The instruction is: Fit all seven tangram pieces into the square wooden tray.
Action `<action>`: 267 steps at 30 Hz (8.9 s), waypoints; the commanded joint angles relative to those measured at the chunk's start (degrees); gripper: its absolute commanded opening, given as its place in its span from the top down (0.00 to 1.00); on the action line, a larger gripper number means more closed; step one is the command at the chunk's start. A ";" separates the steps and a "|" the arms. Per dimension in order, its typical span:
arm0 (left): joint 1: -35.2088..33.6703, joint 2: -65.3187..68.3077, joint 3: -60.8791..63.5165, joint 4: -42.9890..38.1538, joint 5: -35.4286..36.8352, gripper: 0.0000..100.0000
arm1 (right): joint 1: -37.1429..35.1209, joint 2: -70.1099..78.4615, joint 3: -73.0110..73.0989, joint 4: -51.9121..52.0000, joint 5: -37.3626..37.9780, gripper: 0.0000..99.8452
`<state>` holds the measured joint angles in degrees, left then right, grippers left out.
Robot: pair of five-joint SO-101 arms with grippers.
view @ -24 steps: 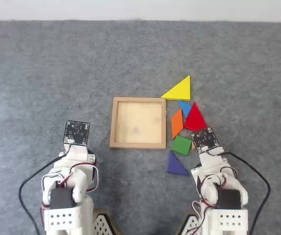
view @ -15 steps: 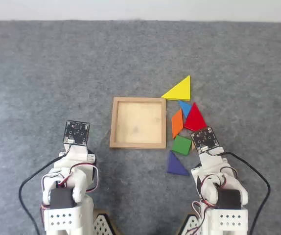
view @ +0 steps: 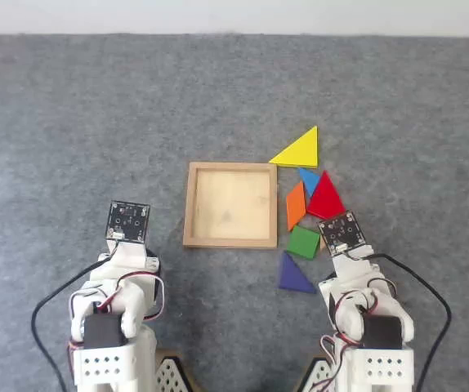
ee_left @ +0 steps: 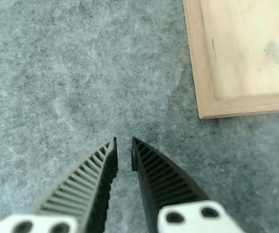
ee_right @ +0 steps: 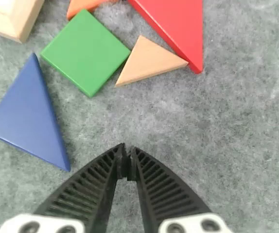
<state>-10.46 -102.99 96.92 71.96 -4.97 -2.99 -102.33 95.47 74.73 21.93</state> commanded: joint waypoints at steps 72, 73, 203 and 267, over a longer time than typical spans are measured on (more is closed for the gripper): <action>0.18 -1.05 -2.24 0.62 -15.30 0.94 | -8.40 20.26 -28.04 -6.64 6.95 0.99; 0.18 -1.05 -2.33 -0.26 -15.30 0.94 | -9.45 25.63 -29.54 -8.13 6.24 0.99; 11.25 74.46 -34.42 -41.41 0.00 0.96 | -5.67 106.51 -76.04 -16.13 3.16 0.92; 6.42 69.89 -30.90 -45.63 -0.09 0.96 | -3.12 113.98 -75.52 -20.09 30.59 0.65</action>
<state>-3.87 -30.99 66.68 27.65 -4.97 -6.33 10.55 24.18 53.89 49.98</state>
